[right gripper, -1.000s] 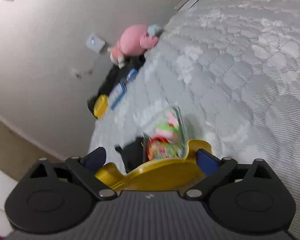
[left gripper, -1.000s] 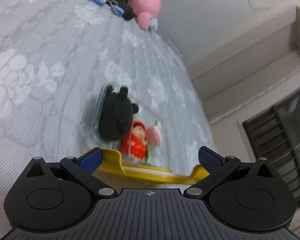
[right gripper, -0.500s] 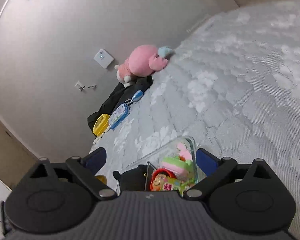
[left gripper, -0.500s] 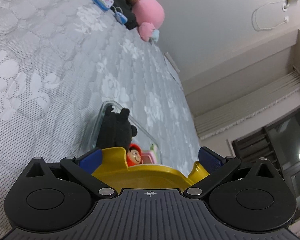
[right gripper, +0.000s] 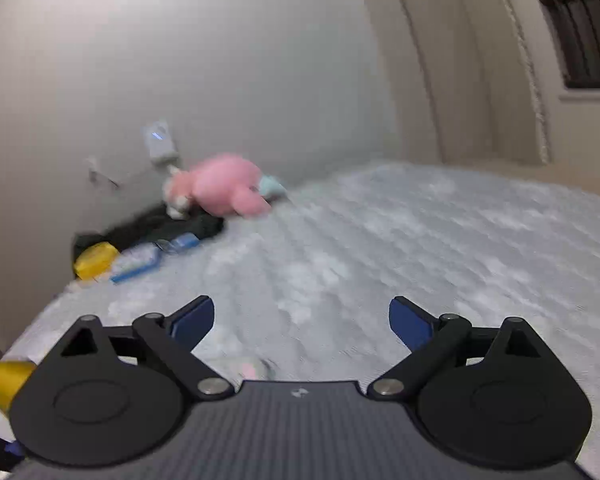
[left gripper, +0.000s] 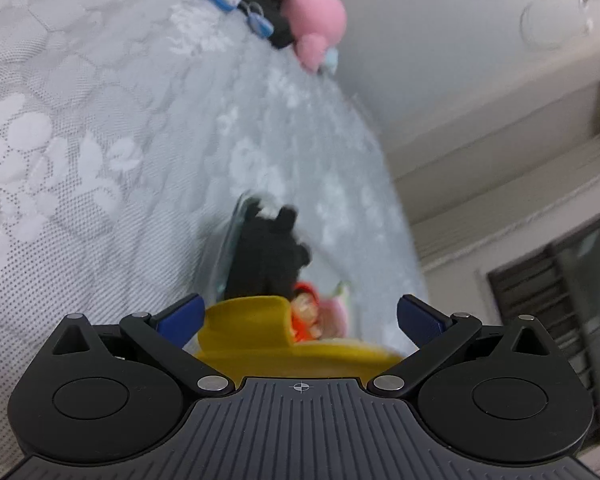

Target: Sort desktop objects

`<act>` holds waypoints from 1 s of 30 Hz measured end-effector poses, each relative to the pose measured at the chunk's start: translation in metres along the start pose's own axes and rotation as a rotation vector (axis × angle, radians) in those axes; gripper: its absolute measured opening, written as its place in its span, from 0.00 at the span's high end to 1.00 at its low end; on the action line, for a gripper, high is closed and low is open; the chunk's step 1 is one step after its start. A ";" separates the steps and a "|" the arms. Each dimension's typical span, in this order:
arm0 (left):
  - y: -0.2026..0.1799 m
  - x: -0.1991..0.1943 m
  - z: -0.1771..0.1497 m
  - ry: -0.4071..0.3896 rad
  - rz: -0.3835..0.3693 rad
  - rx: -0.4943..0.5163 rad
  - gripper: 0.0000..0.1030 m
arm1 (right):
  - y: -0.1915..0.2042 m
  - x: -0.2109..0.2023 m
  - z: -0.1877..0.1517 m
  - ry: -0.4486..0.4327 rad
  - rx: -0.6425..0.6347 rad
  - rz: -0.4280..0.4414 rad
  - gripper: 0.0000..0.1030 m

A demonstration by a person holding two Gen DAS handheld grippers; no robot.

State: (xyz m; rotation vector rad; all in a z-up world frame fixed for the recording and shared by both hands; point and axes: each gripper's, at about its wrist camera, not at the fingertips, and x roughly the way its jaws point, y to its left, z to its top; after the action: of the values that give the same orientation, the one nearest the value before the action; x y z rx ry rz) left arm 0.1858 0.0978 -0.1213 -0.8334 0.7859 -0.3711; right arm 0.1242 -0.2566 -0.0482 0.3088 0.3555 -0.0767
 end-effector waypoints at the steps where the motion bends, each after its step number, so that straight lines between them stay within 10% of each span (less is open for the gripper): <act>1: -0.004 0.001 -0.002 0.012 0.010 0.026 0.00 | -0.004 -0.014 0.005 0.029 0.011 0.042 0.07; 9: -0.003 0.004 -0.008 0.128 0.142 0.072 0.00 | -0.009 -0.084 -0.026 0.269 -0.185 0.072 0.05; 13: 0.008 -0.015 -0.024 0.258 0.312 -0.020 0.00 | -0.023 -0.077 -0.030 0.442 0.023 0.167 0.07; 18: 0.004 -0.046 -0.049 0.349 0.259 -0.069 0.00 | -0.025 -0.069 -0.056 0.677 0.230 0.229 0.07; 22: 0.003 -0.029 -0.061 0.473 0.389 -0.013 0.00 | -0.015 -0.060 -0.089 0.853 0.307 0.241 0.08; 30: 0.006 -0.013 -0.061 0.462 0.398 0.028 0.00 | -0.033 -0.032 -0.110 0.877 0.493 0.242 0.02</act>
State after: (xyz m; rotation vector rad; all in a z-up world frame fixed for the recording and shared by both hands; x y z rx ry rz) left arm 0.1318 0.0777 -0.1452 -0.5485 1.3474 -0.2173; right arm 0.0539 -0.2533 -0.1442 0.8742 1.1716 0.2243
